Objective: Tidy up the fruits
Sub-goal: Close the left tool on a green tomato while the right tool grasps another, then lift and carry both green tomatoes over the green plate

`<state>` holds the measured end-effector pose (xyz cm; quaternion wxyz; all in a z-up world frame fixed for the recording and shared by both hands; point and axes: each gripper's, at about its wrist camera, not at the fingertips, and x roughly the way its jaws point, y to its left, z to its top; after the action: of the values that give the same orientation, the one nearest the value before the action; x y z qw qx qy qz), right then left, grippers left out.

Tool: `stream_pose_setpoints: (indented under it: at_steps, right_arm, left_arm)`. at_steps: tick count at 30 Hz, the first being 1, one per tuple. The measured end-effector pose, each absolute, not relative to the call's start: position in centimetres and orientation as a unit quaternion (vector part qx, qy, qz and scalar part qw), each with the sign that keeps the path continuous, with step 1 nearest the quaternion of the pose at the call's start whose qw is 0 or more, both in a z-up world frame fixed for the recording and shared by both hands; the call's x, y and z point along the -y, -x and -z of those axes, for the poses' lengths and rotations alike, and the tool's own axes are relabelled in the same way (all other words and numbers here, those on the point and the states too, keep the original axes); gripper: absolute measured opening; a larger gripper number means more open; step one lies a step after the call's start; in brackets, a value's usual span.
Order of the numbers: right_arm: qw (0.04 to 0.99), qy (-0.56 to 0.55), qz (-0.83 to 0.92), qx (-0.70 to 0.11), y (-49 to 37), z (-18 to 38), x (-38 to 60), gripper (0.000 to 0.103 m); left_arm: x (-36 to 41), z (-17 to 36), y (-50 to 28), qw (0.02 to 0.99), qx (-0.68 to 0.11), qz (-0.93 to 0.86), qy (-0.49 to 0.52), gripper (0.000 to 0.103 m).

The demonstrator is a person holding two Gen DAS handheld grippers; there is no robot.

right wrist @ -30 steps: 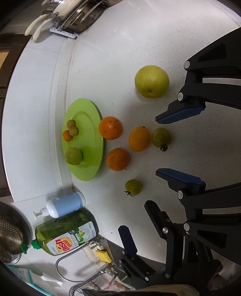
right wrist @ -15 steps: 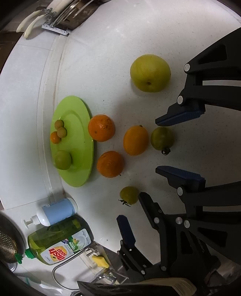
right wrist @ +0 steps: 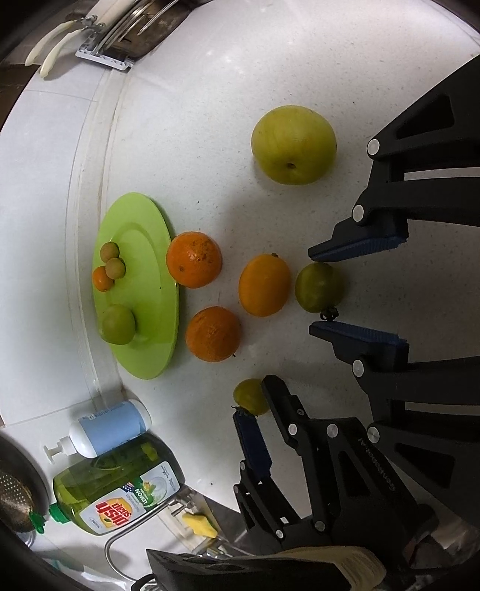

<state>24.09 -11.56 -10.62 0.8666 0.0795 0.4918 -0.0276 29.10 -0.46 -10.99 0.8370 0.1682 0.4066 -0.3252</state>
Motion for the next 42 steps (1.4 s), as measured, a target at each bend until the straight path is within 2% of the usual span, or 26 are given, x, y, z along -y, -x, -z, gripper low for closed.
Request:
stream_pose_setpoints:
  at_steps: [3, 24, 26, 42]
  right_arm:
    - [0.867, -0.078, 0.029, -0.491, -24.1, 10.6, 11.5, 0.035]
    - [0.866, -0.085, 0.021, -0.493, -24.0, 11.1, 12.1, 0.034]
    - [0.860, -0.106, 0.017, -0.499, -24.1, 11.6, 12.6, 0.031]
    - [0.884, -0.089, 0.005, -0.458, -23.0, 9.2, 12.4, 0.031]
  left_arm:
    - [0.5, 11.0, -29.1, 0.837, -0.408, 0.324, -0.167, 0.028]
    - [0.2, 10.1, -27.8, 0.840, -0.411, 0.316, -0.161, 0.028]
    - [0.2, 10.0, -27.8, 0.841, -0.410, 0.315, -0.159, 0.028]
    - [-0.3, 7.6, -26.6, 0.859, -0.392, 0.294, -0.144, 0.028]
